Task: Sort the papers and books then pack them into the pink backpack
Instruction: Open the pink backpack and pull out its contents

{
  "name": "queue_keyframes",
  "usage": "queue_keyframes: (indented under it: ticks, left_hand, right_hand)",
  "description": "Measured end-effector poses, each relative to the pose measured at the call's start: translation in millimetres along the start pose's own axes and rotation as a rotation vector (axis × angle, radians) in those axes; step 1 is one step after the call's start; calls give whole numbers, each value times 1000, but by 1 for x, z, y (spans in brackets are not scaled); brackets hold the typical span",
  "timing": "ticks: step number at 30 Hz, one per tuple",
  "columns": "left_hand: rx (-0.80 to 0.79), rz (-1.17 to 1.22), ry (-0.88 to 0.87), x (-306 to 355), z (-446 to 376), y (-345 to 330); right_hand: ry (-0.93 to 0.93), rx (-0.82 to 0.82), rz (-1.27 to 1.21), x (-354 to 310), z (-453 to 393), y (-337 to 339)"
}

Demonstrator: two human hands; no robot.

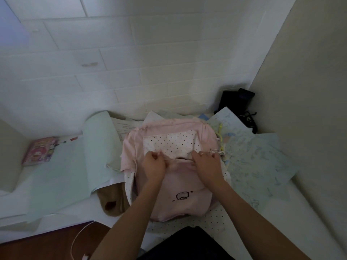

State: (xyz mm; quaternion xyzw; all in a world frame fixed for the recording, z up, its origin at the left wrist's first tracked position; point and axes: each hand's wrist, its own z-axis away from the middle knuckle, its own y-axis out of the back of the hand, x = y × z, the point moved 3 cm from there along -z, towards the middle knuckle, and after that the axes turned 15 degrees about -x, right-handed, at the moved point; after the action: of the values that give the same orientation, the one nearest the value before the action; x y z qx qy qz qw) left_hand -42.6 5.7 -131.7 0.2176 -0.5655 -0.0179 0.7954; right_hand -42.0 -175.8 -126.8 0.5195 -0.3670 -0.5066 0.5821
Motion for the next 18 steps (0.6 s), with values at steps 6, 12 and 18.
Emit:
queue_keyframes:
  ticks: [6,12,18]
  left_hand:
    - [218,10,38,-16,-11,62]
    - [-164,-79,-118,-6,-8,28]
    - [-184,-389,-163,-9,-8,30]
  right_hand:
    - [-78,-72,19,10,3,4]
    - [196,-247,-78,-21,-9,15]
    - [129,-251,-138,-26,-4,-1]
